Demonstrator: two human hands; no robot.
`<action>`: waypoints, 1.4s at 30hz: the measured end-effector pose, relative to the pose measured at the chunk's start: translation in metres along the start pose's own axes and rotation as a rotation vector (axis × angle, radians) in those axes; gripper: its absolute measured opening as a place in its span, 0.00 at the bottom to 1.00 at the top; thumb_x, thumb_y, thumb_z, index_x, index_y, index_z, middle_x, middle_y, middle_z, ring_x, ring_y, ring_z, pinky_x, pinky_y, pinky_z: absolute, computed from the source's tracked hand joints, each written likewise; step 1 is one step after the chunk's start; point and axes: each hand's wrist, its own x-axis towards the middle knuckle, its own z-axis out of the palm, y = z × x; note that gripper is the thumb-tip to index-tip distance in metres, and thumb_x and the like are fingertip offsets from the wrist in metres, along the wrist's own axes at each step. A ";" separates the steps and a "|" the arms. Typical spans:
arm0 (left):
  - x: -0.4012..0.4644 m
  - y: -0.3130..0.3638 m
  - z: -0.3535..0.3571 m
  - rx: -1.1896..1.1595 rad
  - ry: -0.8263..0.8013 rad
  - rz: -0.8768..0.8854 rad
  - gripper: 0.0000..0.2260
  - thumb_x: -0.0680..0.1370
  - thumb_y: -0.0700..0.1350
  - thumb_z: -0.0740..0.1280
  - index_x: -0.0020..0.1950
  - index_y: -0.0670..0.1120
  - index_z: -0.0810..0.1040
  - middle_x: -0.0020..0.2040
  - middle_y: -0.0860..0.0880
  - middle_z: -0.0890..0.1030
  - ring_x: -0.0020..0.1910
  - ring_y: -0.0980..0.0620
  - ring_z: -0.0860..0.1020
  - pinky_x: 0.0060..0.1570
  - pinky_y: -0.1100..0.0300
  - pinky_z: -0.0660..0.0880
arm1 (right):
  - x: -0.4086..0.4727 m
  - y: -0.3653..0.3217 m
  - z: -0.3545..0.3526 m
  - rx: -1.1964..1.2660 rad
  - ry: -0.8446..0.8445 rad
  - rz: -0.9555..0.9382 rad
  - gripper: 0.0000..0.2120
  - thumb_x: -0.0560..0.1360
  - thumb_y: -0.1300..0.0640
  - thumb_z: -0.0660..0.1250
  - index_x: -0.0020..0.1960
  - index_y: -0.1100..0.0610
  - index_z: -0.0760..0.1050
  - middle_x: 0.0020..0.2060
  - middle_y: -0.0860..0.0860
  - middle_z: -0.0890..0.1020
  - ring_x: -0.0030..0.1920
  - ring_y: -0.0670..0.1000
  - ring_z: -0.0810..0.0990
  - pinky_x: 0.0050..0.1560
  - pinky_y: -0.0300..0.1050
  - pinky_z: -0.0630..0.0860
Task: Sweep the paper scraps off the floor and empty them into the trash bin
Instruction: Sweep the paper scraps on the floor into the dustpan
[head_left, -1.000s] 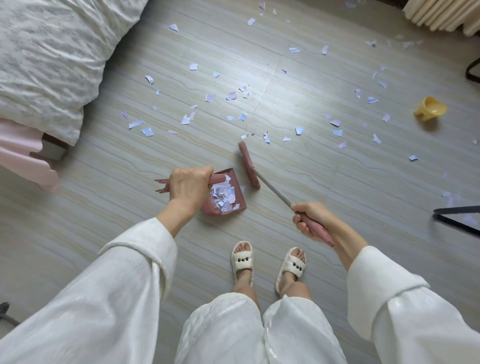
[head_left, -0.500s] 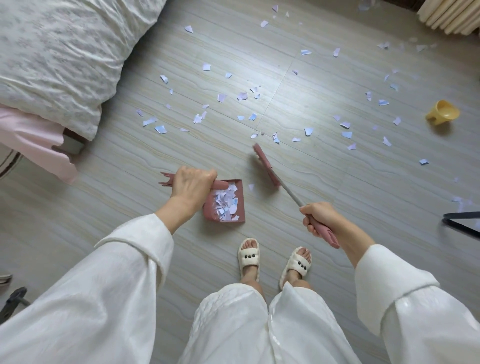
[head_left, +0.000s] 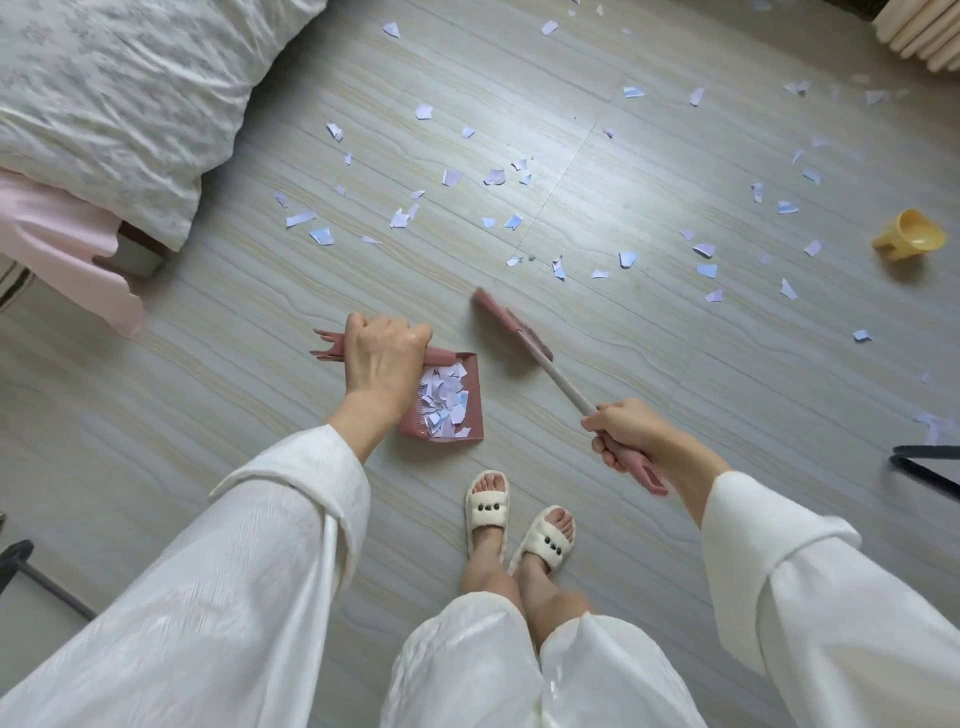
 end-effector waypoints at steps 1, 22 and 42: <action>0.000 0.002 0.000 -0.012 0.011 0.000 0.05 0.77 0.43 0.61 0.42 0.48 0.74 0.41 0.47 0.79 0.45 0.45 0.75 0.46 0.54 0.60 | 0.002 -0.008 -0.001 0.035 -0.048 0.029 0.03 0.79 0.63 0.59 0.47 0.62 0.68 0.23 0.53 0.71 0.14 0.44 0.67 0.16 0.30 0.63; -0.026 -0.004 0.005 -0.045 0.007 -0.137 0.07 0.75 0.39 0.62 0.38 0.48 0.70 0.40 0.46 0.79 0.43 0.45 0.74 0.44 0.53 0.60 | -0.012 0.001 -0.009 0.394 -0.144 0.077 0.10 0.80 0.58 0.58 0.40 0.55 0.64 0.23 0.48 0.70 0.15 0.43 0.66 0.14 0.30 0.62; -0.018 0.011 -0.005 -0.100 -0.011 -0.214 0.03 0.77 0.41 0.62 0.50 0.45 0.71 0.44 0.44 0.81 0.46 0.43 0.78 0.46 0.53 0.64 | -0.032 0.022 -0.032 0.383 -0.088 0.118 0.10 0.81 0.57 0.58 0.41 0.57 0.65 0.20 0.47 0.71 0.15 0.43 0.67 0.14 0.30 0.63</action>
